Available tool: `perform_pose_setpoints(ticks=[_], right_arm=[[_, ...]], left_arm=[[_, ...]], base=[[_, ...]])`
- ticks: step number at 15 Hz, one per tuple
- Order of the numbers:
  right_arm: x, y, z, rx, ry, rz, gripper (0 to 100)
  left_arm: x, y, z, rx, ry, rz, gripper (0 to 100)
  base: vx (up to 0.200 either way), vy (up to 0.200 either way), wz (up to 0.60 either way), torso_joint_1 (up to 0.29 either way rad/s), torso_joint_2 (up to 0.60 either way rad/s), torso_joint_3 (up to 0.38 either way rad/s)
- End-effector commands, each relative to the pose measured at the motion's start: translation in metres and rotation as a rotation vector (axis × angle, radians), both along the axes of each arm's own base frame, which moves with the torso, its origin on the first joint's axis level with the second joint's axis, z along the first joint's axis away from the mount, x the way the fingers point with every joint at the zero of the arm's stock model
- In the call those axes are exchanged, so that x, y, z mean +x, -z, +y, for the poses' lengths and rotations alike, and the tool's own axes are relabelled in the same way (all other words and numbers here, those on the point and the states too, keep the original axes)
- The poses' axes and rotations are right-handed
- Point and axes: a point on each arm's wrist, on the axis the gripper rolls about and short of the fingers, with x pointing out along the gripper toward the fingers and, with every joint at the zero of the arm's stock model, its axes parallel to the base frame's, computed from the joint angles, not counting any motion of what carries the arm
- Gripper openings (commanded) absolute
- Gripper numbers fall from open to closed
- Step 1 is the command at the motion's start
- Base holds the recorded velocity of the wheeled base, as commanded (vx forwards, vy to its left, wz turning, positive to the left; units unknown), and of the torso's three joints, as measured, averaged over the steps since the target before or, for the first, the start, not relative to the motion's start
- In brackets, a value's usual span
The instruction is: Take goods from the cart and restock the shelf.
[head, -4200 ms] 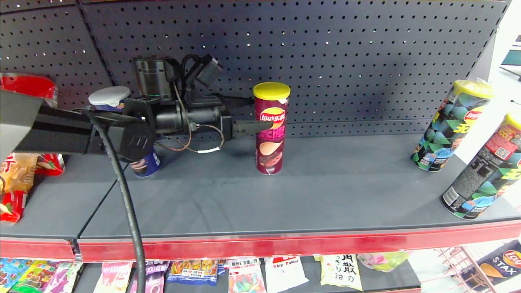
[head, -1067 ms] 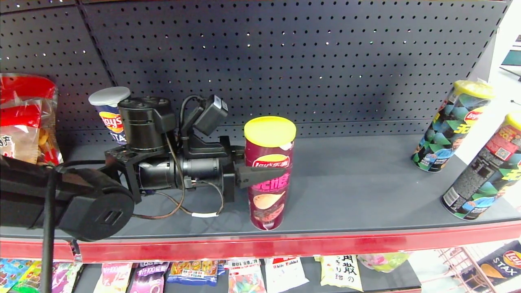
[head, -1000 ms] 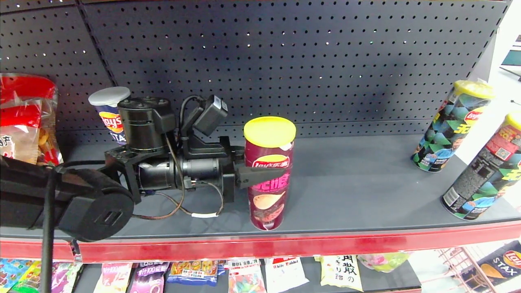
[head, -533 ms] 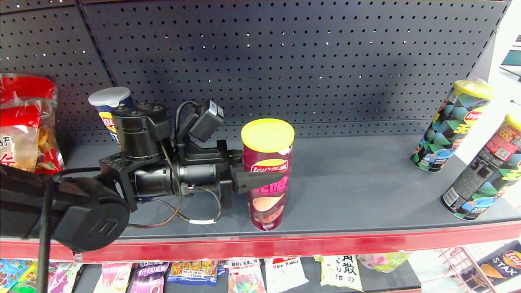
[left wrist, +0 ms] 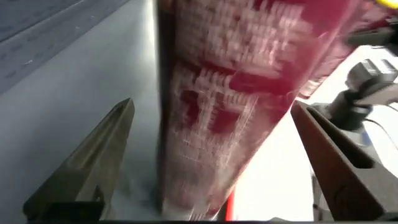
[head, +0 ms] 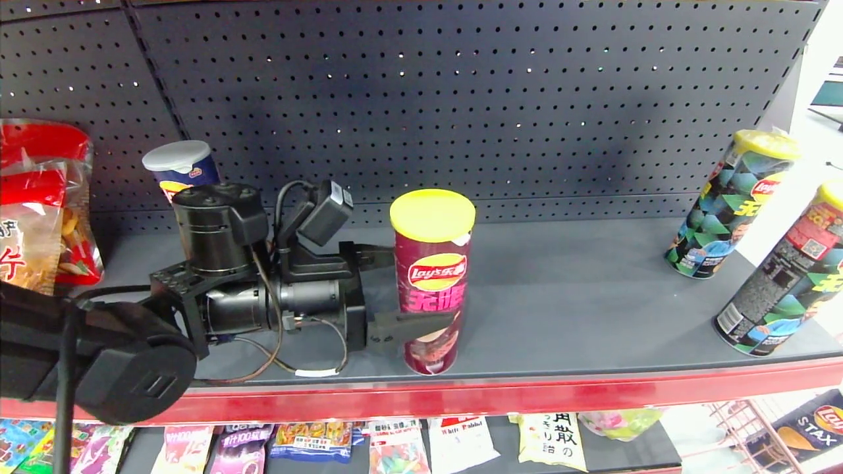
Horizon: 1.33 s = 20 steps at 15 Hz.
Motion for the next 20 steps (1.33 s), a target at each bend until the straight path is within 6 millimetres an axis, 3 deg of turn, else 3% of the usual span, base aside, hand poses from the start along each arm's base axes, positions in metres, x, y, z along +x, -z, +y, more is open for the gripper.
perform_pose_setpoints(ticks=[1, 2, 3, 4, 5, 6, 8, 14, 19, 20], right_arm=[[0.014, -0.024, 0.002, 0.004, -0.057, 0.049, 0], [0.014, -0.025, 0.002, 0.005, -0.06, 0.051, 0], [0.037, -0.056, 0.006, 0.012, -0.129, 0.092, 0], [0.055, -0.074, 0.008, 0.013, -0.168, 0.105, 0], [0.065, -0.081, 0.009, 0.01, -0.189, 0.108, 0], [0.096, -0.096, 0.014, -0.01, -0.248, 0.1, 0], [0.133, -0.11, 0.027, -0.018, -0.321, 0.084, 0], [0.205, -0.135, 0.072, -0.027, -0.481, 0.125, 0], [0.263, -0.138, 0.097, -0.031, -0.495, 0.116, 0], [0.284, -0.135, 0.108, -0.03, -0.507, 0.093, 0]], left_arm=[[-0.011, 0.001, 0.021, 0.006, -0.076, 0.0, 100], [-0.011, 0.002, 0.022, 0.007, -0.081, 0.001, 100], [-0.027, 0.001, 0.046, 0.013, -0.143, 0.005, 100], [-0.037, 0.001, 0.056, 0.02, -0.187, 0.009, 100], [-0.043, 0.001, 0.059, 0.022, -0.203, 0.008, 100], [-0.057, 0.002, 0.066, 0.025, -0.227, 0.005, 100], [-0.068, 0.002, 0.072, 0.032, -0.264, 0.001, 100], [-0.105, 0.0, 0.082, 0.026, -0.29, 0.002, 100], [-0.121, 0.012, 0.091, 0.156, -0.375, 0.053, 100], [-0.124, 0.015, 0.092, 0.17, -0.373, 0.065, 100]], base=[[0.0, 0.0, 0.0, 0.0, 0.0, 0.0], [0.0, 0.0, 0.0, 0.0, 0.0, 0.0], [0.0, 0.0, 0.0, 0.0, 0.0, 0.0], [0.0, 0.0, 0.0, 0.0, 0.0, 0.0], [0.0, 0.0, 0.0, 0.0, 0.0, 0.0], [0.0, 0.0, 0.0, 0.0, 0.0, 0.0], [0.0, 0.0, 0.0, 0.0, 0.0, 0.0], [0.0, 0.0, 0.0, 0.0, 0.0, 0.0], [0.0, 0.0, 0.0, 0.0, 0.0, 0.0], [0.0, 0.0, 0.0, 0.0, 0.0, 0.0]])
